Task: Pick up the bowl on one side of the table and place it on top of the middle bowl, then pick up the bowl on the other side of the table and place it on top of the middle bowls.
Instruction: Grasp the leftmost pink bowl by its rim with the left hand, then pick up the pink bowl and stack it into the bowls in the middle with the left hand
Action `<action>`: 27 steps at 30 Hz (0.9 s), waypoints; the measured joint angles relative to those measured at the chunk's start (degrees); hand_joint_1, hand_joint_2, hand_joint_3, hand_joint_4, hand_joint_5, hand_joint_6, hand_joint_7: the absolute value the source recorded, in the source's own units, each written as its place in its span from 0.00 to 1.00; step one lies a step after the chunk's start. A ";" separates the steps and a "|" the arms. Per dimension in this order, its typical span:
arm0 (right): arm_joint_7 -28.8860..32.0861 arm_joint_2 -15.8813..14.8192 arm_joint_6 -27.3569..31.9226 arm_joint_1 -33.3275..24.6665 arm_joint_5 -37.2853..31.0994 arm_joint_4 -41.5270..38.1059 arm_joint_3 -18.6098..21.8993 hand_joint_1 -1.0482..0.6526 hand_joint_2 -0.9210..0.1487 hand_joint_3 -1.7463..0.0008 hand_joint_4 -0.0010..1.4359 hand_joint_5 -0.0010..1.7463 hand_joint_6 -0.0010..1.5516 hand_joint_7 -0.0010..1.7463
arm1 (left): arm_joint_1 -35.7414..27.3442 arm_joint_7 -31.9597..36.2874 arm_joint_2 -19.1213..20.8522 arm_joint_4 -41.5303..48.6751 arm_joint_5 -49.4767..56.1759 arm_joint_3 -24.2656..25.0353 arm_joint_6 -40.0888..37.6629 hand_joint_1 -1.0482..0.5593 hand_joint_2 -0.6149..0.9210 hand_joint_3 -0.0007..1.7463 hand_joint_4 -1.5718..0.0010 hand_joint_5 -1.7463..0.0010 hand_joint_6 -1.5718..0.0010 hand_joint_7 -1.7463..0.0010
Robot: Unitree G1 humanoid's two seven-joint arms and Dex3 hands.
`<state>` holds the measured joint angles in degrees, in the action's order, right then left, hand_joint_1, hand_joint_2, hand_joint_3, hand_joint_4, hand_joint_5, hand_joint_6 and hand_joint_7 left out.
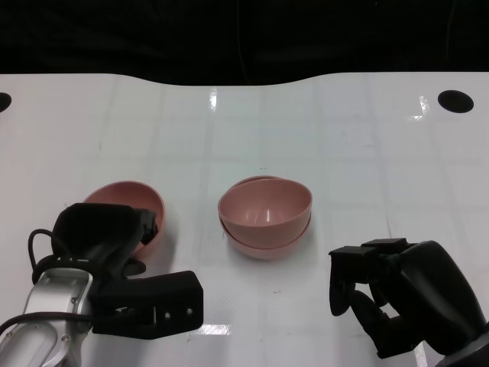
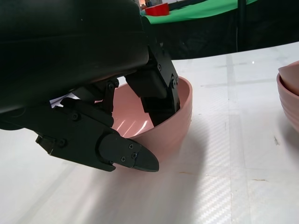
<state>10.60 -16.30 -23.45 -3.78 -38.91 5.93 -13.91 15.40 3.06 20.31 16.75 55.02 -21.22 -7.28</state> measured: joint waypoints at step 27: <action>0.00 -0.06 -0.62 0.16 0.07 -0.61 -0.13 0.56 0.73 0.08 0.70 1.00 0.57 0.87 | 0.03 0.60 2.01 -15.57 -4.10 0.96 4.54 0.48 0.79 0.52 0.43 0.00 0.61 0.01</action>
<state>10.59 -16.36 -24.07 -3.62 -38.85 5.31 -14.03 15.44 3.66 22.33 1.17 50.93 -20.26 -2.74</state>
